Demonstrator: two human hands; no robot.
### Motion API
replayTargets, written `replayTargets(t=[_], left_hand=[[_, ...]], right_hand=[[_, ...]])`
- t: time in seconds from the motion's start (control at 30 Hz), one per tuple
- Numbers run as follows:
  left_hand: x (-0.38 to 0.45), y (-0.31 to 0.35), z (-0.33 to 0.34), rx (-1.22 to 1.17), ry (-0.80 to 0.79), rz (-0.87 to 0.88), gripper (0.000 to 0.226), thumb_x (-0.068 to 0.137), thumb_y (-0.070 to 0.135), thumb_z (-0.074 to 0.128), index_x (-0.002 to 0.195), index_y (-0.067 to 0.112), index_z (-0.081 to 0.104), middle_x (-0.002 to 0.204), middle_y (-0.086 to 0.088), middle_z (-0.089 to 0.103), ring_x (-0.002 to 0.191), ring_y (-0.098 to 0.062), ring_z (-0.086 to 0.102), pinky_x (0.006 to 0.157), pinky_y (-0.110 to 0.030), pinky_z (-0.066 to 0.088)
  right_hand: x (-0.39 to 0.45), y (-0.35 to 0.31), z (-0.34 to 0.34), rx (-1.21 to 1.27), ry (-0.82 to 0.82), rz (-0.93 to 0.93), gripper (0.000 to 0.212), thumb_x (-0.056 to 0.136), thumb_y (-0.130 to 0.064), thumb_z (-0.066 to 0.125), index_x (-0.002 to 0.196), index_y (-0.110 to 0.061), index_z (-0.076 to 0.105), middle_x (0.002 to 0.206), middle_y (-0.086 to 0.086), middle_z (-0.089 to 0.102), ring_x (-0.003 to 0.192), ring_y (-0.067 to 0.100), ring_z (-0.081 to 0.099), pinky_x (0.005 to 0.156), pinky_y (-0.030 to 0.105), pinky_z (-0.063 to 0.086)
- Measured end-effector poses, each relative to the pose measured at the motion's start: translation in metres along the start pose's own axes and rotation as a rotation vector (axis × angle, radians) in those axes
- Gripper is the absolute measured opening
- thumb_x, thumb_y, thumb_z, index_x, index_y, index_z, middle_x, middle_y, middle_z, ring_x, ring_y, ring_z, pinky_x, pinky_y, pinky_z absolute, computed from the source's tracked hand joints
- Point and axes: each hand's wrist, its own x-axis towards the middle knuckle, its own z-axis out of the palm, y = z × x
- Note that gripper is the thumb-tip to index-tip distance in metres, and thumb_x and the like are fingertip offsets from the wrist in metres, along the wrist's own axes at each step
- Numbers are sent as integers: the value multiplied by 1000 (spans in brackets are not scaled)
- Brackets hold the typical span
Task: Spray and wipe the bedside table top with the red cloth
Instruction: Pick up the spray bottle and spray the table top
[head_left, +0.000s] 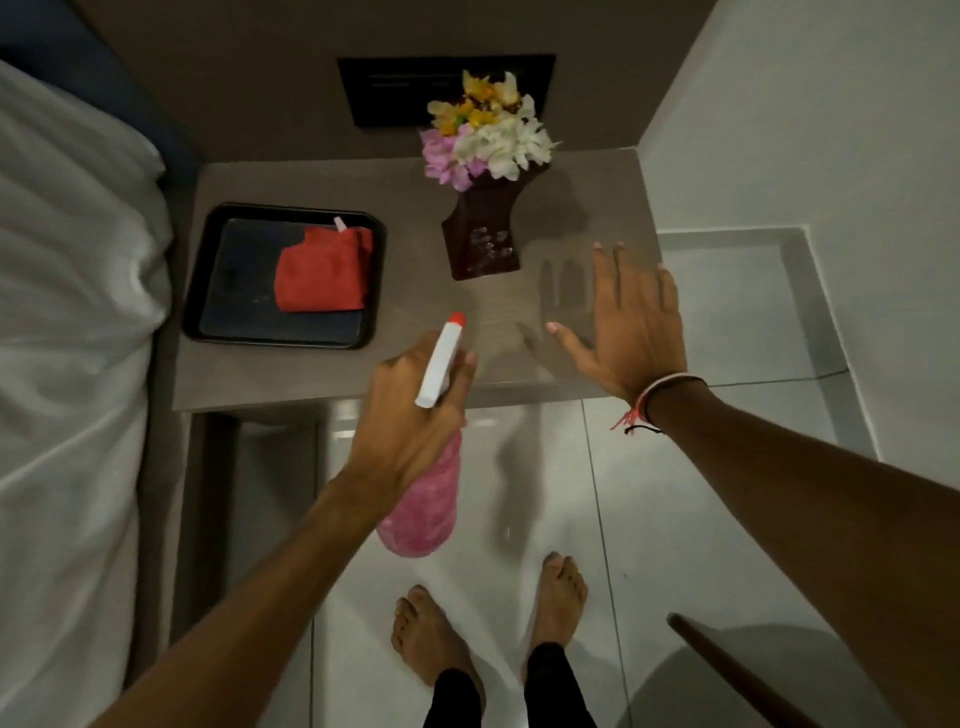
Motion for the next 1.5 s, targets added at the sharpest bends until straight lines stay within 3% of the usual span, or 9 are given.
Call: replayTargets(t=[0.1, 0.33, 0.63, 0.9, 1.17, 1.3, 1.37, 1.43, 1.5], left_hand=[[20, -4, 35, 98, 63, 39, 16, 105, 28, 62, 103, 13, 66, 72, 1, 66, 57, -16, 67, 58, -30, 61], [69, -4, 55, 178, 159, 89, 31, 107, 32, 57, 100, 5, 69, 75, -6, 65, 62, -27, 68, 61, -36, 61], [78, -12, 60, 225, 173, 44, 26, 105, 37, 61, 94, 14, 61, 74, -1, 60, 52, -5, 52, 52, -13, 43], [69, -16, 59, 227, 127, 40, 30, 104, 33, 62, 110, 4, 69, 81, -3, 61, 65, -20, 62, 64, -31, 56], [56, -21, 37, 188, 121, 54, 26, 103, 30, 66, 103, 4, 69, 77, -6, 66, 64, -29, 71, 65, -39, 66], [49, -20, -3, 123, 200, 89, 4, 100, 13, 68, 104, 15, 67, 70, 7, 59, 55, -14, 70, 52, -37, 66], [48, -15, -35, 31, 327, 126, 18, 99, 12, 69, 98, 28, 62, 73, 15, 56, 55, 1, 70, 50, -27, 65], [55, -15, -74, -11, 447, 154, 9, 98, 21, 66, 90, 19, 67, 75, -3, 70, 65, -8, 76, 62, -42, 68], [64, -18, -111, -99, 562, 117, 14, 95, 36, 65, 84, 27, 68, 86, -24, 74, 73, -36, 76, 64, -53, 65]], right_hand=[[1, 5, 2, -16, -26, -38, 98, 92, -73, 39, 161, -7, 15, 163, 26, 29, 150, 41, 33, 123, 62, 23], [9, 10, 6, -59, -18, -97, 106, 86, -80, 26, 162, -10, 4, 169, 26, 6, 157, 43, 9, 123, 69, 13], [10, 10, 9, -75, -60, -106, 110, 84, -84, 22, 162, -11, 1, 168, 28, 8, 157, 44, 11, 123, 68, 16], [6, 12, 12, -62, -84, -91, 111, 82, -86, 19, 162, -11, 3, 168, 27, 11, 156, 43, 16, 123, 67, 18], [0, 3, 9, -50, -111, -102, 111, 81, -85, 9, 162, -9, 4, 167, 27, 14, 156, 42, 19, 123, 66, 18], [1, -8, 11, -27, -97, -140, 109, 85, -84, 17, 162, -9, 6, 167, 28, 16, 155, 41, 21, 123, 65, 18], [1, -17, 13, -16, -79, -159, 108, 86, -84, 21, 162, -8, 9, 166, 29, 19, 154, 41, 24, 123, 65, 20], [4, -30, 15, -3, -81, -153, 109, 86, -85, 20, 162, -8, 10, 165, 30, 20, 154, 42, 26, 122, 66, 21], [7, -42, 15, 13, -95, -128, 111, 84, -86, 17, 162, -7, 10, 165, 30, 21, 154, 42, 25, 122, 66, 21]])
